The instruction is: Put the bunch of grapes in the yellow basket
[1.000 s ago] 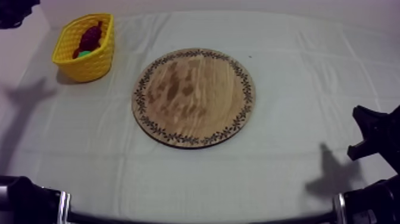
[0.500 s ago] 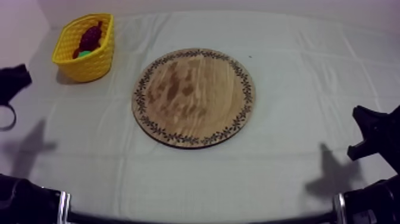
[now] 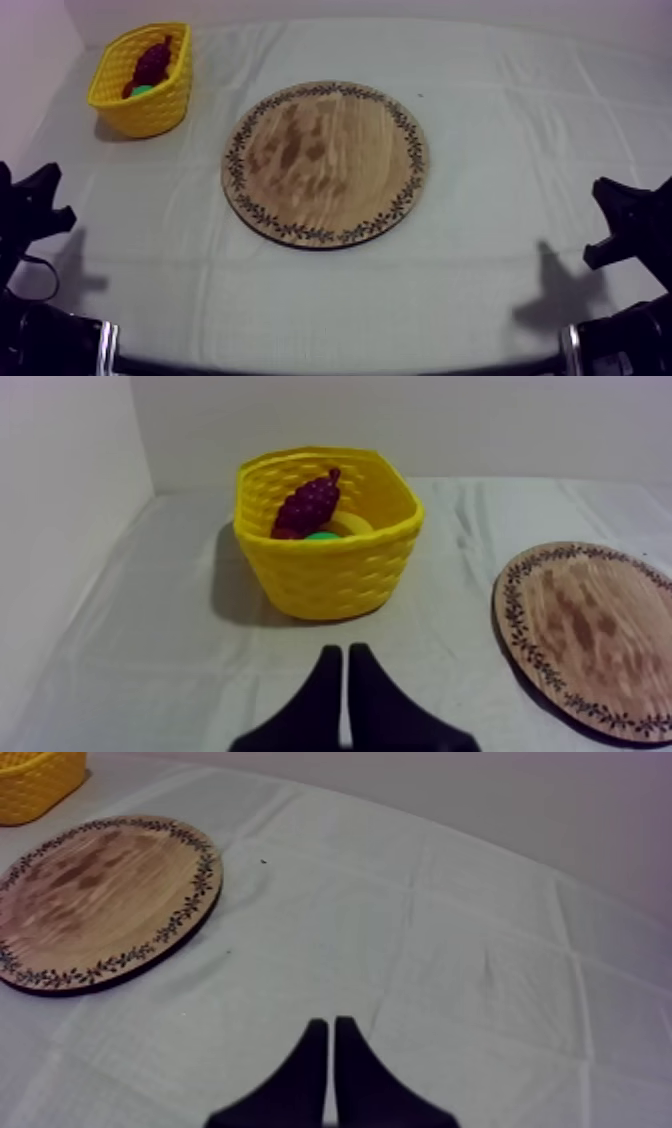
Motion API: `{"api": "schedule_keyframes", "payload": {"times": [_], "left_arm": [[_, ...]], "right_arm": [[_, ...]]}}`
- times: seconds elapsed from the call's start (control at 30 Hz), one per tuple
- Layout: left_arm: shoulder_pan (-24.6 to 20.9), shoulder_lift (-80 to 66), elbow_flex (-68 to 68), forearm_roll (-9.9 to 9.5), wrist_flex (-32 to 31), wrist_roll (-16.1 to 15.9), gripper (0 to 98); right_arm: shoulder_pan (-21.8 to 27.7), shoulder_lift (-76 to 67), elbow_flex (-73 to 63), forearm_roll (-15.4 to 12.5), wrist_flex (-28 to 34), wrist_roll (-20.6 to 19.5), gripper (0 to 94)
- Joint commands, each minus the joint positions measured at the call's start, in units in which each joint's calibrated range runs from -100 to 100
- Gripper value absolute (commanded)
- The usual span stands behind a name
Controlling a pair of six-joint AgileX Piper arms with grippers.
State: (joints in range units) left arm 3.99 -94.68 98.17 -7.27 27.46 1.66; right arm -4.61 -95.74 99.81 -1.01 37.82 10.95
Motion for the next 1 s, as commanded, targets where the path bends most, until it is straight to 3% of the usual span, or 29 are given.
{"api": "schedule_keyframes", "payload": {"times": [0.0, 0.1, 0.3, 0.97], "left_arm": [[-0.2, -2.6, 1.1, 1.28, 0.1, -1.4, 0.0], [-0.8, -4.4, 1.6, 2.78, 1.3, -3.1, 0.0], [-0.9, -5.2, 1.8, 3.41, 1.8, -3.8, 0.0], [-1.2, -5.3, 1.8, 3.68, 2.1, -1.3, 0.1]], "right_arm": [[0.0, 0.0, 0.0, 0.0, 0.0, 0.0, 0.4], [0.0, 0.0, 0.0, 0.0, 0.0, 0.0, 0.4], [0.0, 0.0, 0.0, 0.0, 0.0, 0.0, 0.4], [0.0, 0.0, 0.0, 0.0, 0.0, 0.0, 0.4]]}}
